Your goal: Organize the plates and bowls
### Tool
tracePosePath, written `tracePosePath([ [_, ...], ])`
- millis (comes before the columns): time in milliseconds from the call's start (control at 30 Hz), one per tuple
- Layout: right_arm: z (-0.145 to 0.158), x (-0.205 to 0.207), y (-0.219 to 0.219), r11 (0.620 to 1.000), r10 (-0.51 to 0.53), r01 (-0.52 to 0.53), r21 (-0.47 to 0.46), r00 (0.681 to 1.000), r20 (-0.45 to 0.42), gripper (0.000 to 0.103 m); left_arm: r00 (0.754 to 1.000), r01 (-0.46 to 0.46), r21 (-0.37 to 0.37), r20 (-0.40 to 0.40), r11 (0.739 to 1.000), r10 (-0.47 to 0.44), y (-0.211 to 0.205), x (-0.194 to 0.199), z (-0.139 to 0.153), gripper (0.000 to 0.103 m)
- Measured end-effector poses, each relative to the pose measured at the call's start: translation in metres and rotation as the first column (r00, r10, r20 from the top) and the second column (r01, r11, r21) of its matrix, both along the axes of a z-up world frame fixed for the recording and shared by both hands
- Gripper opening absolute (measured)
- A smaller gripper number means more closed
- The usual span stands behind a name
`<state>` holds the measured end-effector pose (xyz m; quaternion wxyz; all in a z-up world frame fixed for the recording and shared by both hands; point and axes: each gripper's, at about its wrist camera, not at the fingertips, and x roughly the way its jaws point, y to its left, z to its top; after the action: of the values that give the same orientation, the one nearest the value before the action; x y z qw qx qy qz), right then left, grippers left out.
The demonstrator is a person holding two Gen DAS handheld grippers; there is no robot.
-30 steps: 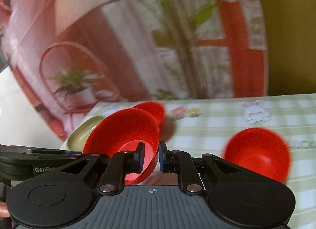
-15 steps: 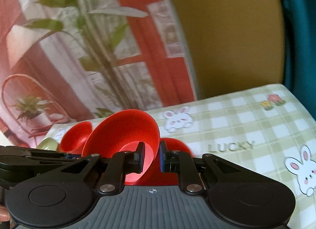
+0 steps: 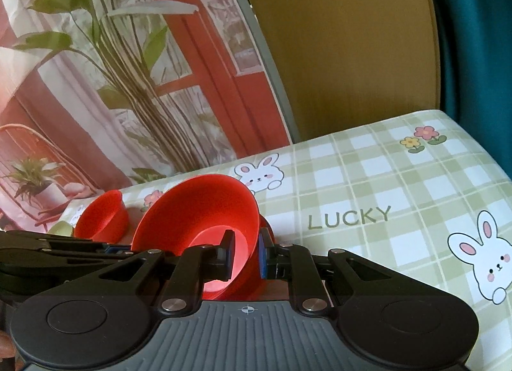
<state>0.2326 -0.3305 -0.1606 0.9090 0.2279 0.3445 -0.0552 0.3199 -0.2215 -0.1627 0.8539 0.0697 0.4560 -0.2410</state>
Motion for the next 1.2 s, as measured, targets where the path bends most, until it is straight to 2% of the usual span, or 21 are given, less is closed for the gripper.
tracePosePath([
  [733, -0.012, 0.003, -0.002, 1.000, 0.004, -0.003, 0.006, 0.999, -0.039, 0.016, 1.000, 0.006, 0.033, 0.014, 0.999, -0.006, -0.006, 0.001, -0.006, 0.017],
  [900, -0.011, 0.004, 0.000, 1.000, 0.000, -0.001, -0.007, 0.999, -0.046, 0.016, 1.000, 0.016, 0.039, 0.020, 0.999, -0.017, -0.007, 0.000, -0.006, 0.022],
  [1033, -0.011, 0.006, 0.003, 1.000, 0.004, -0.005, -0.016, 0.999, -0.050, 0.016, 0.999, 0.019, 0.039, 0.025, 0.999, -0.020, -0.008, -0.001, -0.005, 0.039],
  [1200, -0.009, 0.006, 0.004, 0.999, 0.007, -0.009, -0.036, 0.999, -0.050, 0.017, 0.999, 0.017, 0.043, 0.032, 0.999, -0.019, -0.007, -0.001, -0.003, 0.040],
])
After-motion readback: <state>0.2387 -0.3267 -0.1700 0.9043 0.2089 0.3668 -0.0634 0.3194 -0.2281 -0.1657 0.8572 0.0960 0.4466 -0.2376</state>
